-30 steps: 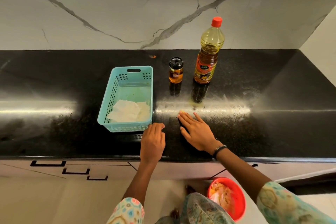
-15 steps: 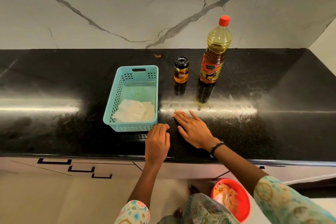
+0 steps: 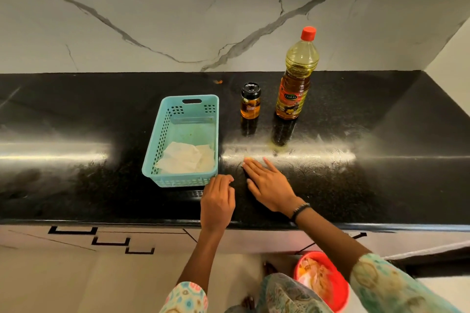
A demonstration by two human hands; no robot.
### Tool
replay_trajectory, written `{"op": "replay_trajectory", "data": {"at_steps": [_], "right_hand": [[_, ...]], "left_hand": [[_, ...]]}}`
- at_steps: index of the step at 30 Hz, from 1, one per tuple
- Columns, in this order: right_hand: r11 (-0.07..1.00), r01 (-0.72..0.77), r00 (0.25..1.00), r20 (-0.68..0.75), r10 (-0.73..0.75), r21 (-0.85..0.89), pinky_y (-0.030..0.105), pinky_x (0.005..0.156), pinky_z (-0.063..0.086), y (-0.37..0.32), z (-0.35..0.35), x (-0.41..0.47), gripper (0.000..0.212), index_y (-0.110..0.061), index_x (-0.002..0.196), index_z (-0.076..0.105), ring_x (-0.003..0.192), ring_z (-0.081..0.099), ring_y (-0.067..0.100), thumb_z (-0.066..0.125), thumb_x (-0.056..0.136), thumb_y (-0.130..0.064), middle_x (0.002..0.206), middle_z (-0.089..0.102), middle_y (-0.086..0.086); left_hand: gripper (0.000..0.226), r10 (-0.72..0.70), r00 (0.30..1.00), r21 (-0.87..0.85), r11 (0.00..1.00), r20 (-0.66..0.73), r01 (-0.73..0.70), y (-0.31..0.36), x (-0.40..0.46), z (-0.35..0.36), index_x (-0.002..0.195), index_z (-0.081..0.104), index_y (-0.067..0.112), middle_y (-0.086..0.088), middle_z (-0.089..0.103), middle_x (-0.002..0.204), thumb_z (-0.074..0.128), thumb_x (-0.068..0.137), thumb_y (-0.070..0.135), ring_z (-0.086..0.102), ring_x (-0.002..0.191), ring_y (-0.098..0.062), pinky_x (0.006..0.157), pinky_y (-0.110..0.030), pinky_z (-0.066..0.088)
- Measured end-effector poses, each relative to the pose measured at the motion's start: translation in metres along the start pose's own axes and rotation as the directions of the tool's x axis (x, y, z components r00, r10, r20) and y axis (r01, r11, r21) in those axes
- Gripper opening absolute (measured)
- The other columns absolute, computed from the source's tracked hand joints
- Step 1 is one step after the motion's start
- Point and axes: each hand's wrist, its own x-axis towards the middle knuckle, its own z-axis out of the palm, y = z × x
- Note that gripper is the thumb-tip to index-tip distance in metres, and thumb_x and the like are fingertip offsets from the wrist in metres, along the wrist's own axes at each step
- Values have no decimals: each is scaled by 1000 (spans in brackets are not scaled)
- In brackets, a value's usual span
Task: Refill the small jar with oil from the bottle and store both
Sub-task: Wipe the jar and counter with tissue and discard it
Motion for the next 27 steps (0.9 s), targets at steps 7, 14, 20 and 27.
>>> {"op": "replay_trajectory", "data": {"at_steps": [7,14,20,27], "right_hand": [[1000,-21,999,-33,21,-12,32,117,-10,-8,8,-5,66,-16,150,17,145,9,11,3,92,-44,157,17,0],[917,-397,911,-103,399,39,31,114,-11,56,8,-71,72,-14,149,22,145,13,12,0,89,-49,156,21,1],[906,-403,905,-90,415,128,31,117,-10,17,5,-66,82,-11,150,13,146,3,15,-9,82,-52,158,11,5],[995,-38,997,-58,43,88,33,117,-10,-54,13,-29,67,-9,149,21,145,12,19,6,92,-43,156,21,10]], "left_hand": [[22,-9,1000,5,1000,3,9,0,-1,-1,91,63,7,-4,65,87,41,89,10,62,81,-19,76,-29,50],[22,5,1000,-17,1000,7,-5,-1,-1,0,91,62,7,-4,64,86,40,88,10,61,79,-18,74,-31,54],[22,7,1000,-20,1000,11,-7,0,-2,0,92,63,7,-3,64,86,41,89,10,61,80,-18,75,-30,53],[20,-15,1000,-69,997,-17,14,1,-2,-5,90,60,6,-6,63,85,41,88,10,57,78,-18,75,-24,44]]}}
